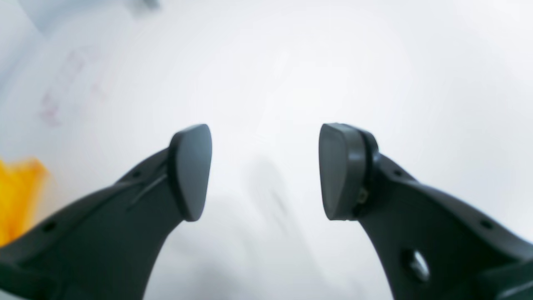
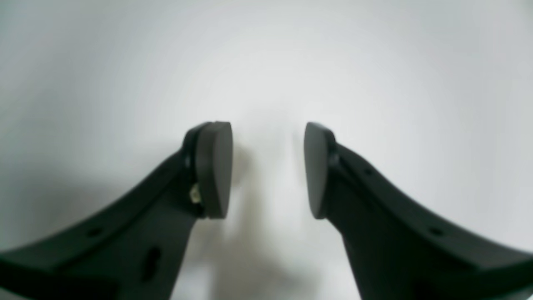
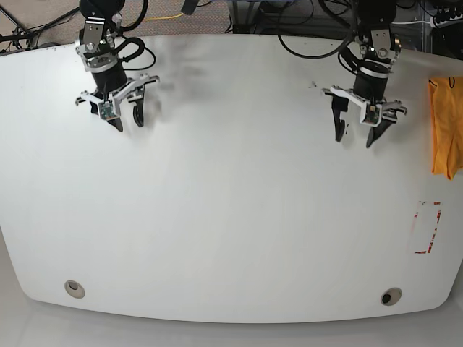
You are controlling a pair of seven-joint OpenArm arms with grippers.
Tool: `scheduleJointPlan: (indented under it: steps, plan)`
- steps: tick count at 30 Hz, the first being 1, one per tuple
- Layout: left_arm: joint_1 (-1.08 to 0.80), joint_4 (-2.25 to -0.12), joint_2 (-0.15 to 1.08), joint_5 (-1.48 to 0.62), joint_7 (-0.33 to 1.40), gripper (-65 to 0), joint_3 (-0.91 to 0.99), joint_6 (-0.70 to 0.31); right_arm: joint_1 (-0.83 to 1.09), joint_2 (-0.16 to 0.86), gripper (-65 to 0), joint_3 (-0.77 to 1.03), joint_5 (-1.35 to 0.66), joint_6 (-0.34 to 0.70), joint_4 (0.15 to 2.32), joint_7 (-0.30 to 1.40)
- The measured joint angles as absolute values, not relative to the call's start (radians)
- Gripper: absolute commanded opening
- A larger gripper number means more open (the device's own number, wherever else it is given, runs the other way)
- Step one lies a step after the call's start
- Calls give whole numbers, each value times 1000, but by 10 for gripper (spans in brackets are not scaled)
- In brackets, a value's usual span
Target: Fold the T-shirt properly
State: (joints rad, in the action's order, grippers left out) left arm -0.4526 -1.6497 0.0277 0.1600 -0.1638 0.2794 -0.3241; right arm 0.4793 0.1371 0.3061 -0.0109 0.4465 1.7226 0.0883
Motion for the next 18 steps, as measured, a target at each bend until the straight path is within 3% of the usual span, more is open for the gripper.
scheduleJointPlan:
  steps: [13, 18]
  plan:
    - [-1005, -1843, -30, 157, -181, -283, 237, -314, 983, 132, -379, 301, -131, 450, 1737, -217]
    - [-1171, -1820, -24, 19, -193, -283, 227, -306, 1103, 164, -379, 294, -202, 455, 1645, -326]
